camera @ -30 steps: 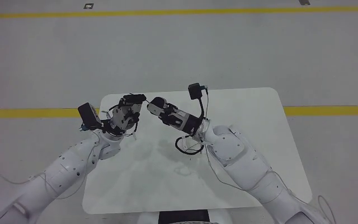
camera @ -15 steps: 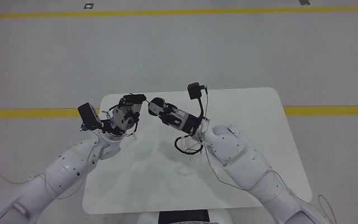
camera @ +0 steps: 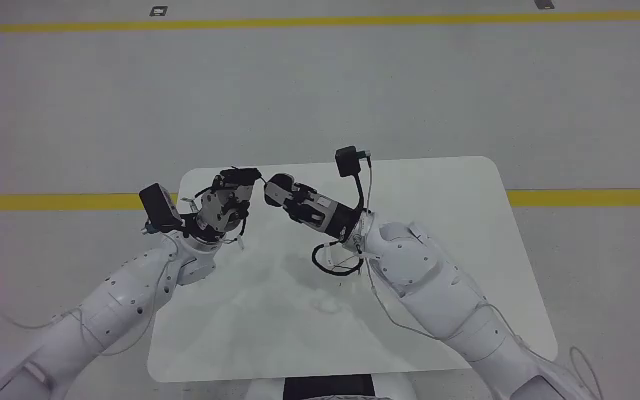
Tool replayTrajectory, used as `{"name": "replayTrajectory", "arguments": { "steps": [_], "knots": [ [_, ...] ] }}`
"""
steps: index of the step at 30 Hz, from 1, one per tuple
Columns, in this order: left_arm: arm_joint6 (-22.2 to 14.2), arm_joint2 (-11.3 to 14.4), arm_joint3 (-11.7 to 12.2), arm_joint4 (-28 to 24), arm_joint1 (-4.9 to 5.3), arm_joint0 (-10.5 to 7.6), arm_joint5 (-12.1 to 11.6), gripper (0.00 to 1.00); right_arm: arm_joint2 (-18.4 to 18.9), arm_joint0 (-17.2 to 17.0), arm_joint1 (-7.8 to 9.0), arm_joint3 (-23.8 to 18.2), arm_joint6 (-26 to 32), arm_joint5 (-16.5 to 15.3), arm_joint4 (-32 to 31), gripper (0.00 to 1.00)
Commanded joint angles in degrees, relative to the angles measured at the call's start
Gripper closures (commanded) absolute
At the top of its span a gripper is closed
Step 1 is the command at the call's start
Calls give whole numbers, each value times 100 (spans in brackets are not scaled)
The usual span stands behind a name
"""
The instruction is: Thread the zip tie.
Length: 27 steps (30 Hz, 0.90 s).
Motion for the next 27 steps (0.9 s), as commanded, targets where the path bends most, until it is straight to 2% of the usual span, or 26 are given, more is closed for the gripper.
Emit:
{"name": "replayTrajectory", "arguments": {
  "steps": [1,2,6,9,14,23,27],
  "knots": [
    [0,0,0,0,0,0,0,20,-9,8,9,-35,11,0,-39,100],
    [0,0,0,0,0,0,0,0,-11,9,14,-42,10,0,-53,100],
    [0,0,0,0,0,0,0,0,-2,9,42,-71,-53,0,-208,100],
    [-219,-113,-102,-33,-15,66,39,0,22,-6,75,-110,-135,0,-380,100],
    [-236,-284,-162,104,-1,192,0,0,83,-11,152,-166,-265,0,-782,100],
    [-252,-548,-120,117,141,339,0,0,48,168,407,-380,-609,0,-2675,100],
    [-242,-558,-186,235,212,379,0,0,34,187,429,-386,-633,0,-2791,100]
  ]
}}
